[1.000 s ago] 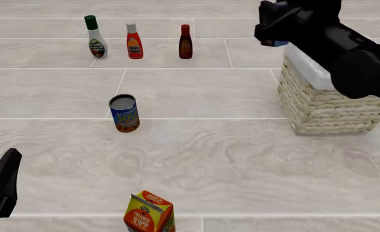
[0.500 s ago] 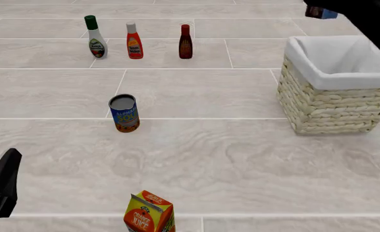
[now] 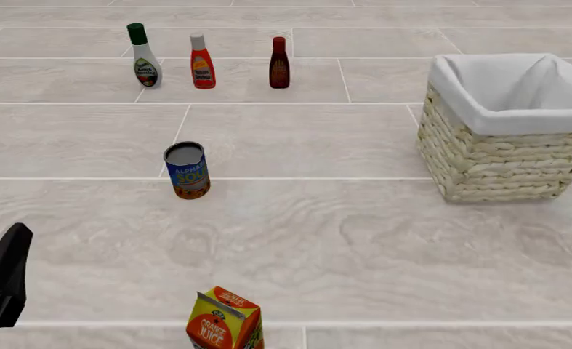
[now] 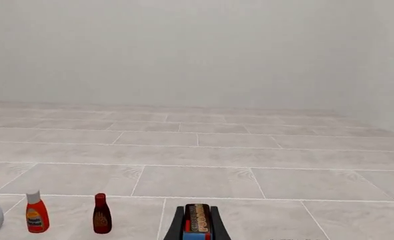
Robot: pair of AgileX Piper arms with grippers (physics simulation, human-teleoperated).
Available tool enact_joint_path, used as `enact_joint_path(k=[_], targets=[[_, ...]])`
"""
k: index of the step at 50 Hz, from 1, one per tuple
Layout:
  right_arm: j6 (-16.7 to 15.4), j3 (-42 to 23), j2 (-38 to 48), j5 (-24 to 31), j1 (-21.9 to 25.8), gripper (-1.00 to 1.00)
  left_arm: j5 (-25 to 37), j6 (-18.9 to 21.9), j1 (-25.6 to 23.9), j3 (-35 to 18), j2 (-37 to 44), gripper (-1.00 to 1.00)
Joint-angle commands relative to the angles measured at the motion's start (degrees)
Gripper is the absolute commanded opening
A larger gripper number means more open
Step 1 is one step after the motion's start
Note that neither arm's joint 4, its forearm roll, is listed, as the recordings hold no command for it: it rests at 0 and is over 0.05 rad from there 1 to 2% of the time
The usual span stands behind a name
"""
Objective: Pick the chocolate pudding and place it in the basket.
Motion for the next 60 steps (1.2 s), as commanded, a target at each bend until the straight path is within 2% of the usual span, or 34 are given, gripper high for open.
enact_joint_path(k=[1,9,29,35,45,60], targets=[[1.4,-2.8,-0.2,3.0,-4.2,-1.0,0.0,0.0,0.0,0.0,0.0,1.0],[3.1,-5.2,1.3,6.7,-6.4,-1.0,0.0,0.0,0.0,0.0,0.0,1.0],[3.9,-5.8,2.8,9.2,-10.9,-1.0,0.0,0.0,0.0,0.0,0.0,1.0],[4.2,-6.3,3.7,10.1,-11.3,-1.0,0.0,0.0,0.0,0.0,0.0,1.0],[6.7,-8.9,7.6,13.0,-11.9,-1.0,0.0,0.0,0.0,0.0,0.0,1.0],[6.5,-12.4,10.1,16.1,-10.9,-1.0,0.0,0.0,0.0,0.0,0.0,1.0]])
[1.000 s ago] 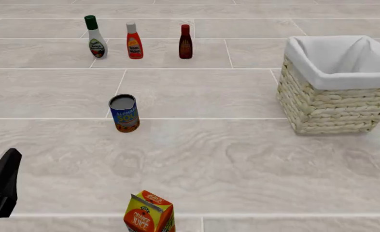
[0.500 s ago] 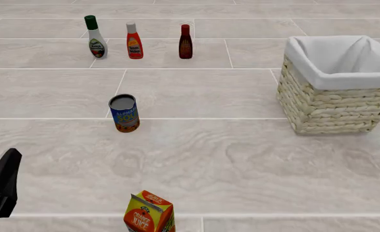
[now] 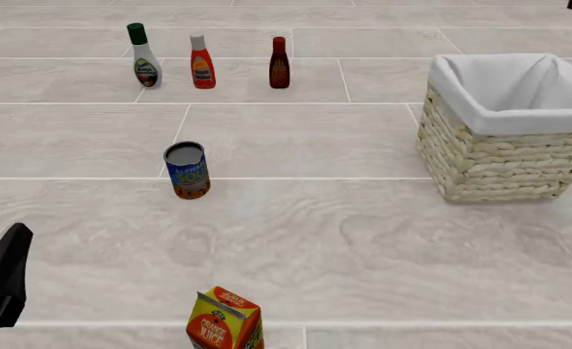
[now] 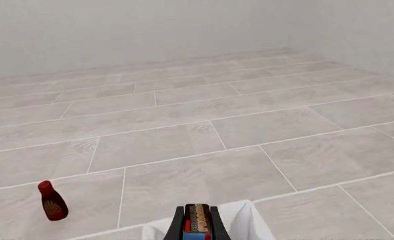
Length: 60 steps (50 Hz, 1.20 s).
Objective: Pick the chocolate pudding and place it in the basket.
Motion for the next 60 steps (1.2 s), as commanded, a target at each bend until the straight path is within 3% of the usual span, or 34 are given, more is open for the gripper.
enact_joint_path(k=[1,35,60], targets=[[1.1,-2.6,2.3,1.9,0.5,-1.0,0.0,0.0,0.0,0.0,0.0,1.0],[1.8,-7.7,9.5,3.1,-0.6,-1.0,0.0,0.0,0.0,0.0,0.0,1.0],[1.4,-7.0,12.0,2.4,-0.7,-1.0,0.0,0.0,0.0,0.0,0.0,1.0]])
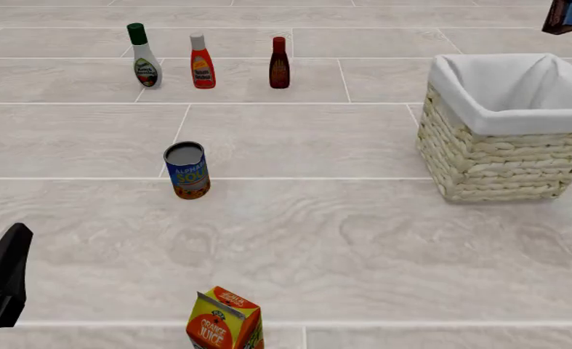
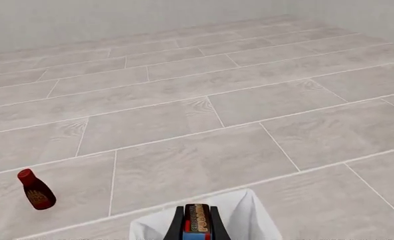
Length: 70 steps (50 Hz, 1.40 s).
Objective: Pick the chocolate pudding and place it in the basket.
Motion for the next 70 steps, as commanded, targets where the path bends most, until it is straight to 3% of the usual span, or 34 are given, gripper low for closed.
enact_joint_path(k=[1,45,70], targets=[[0.3,0.4,1.0,-0.5,0.1,-1.0,0.0,0.0,0.0,0.0,0.0,1.0],[1.1,0.5,6.0,-2.4,0.1,-1.0,0.0,0.0,0.0,0.0,0.0,1.0],[0.9,3.7,6.4,-4.5,0.0,-1.0,0.0,0.0,0.0,0.0,0.0,1.0]])
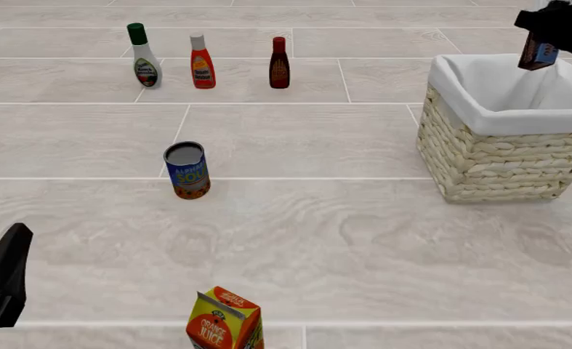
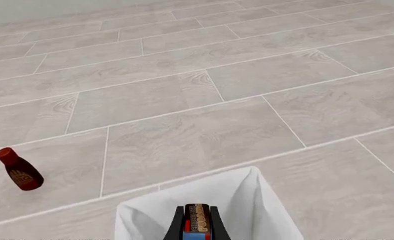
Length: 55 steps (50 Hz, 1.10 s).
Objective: Pick the chocolate pudding and place it in the basket.
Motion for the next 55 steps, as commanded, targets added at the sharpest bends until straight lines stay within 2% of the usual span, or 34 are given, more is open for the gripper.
enact_joint_path(k=[1,55], targets=[[0.5,1.4,-0.3,-0.8,-0.1,-1.0,0.0,0.0,0.0,0.0,0.0,1.0],[0.6,1.3,2.3,0.0,-0.1,-1.0,0.0,0.0,0.0,0.0,0.0,1.0]])
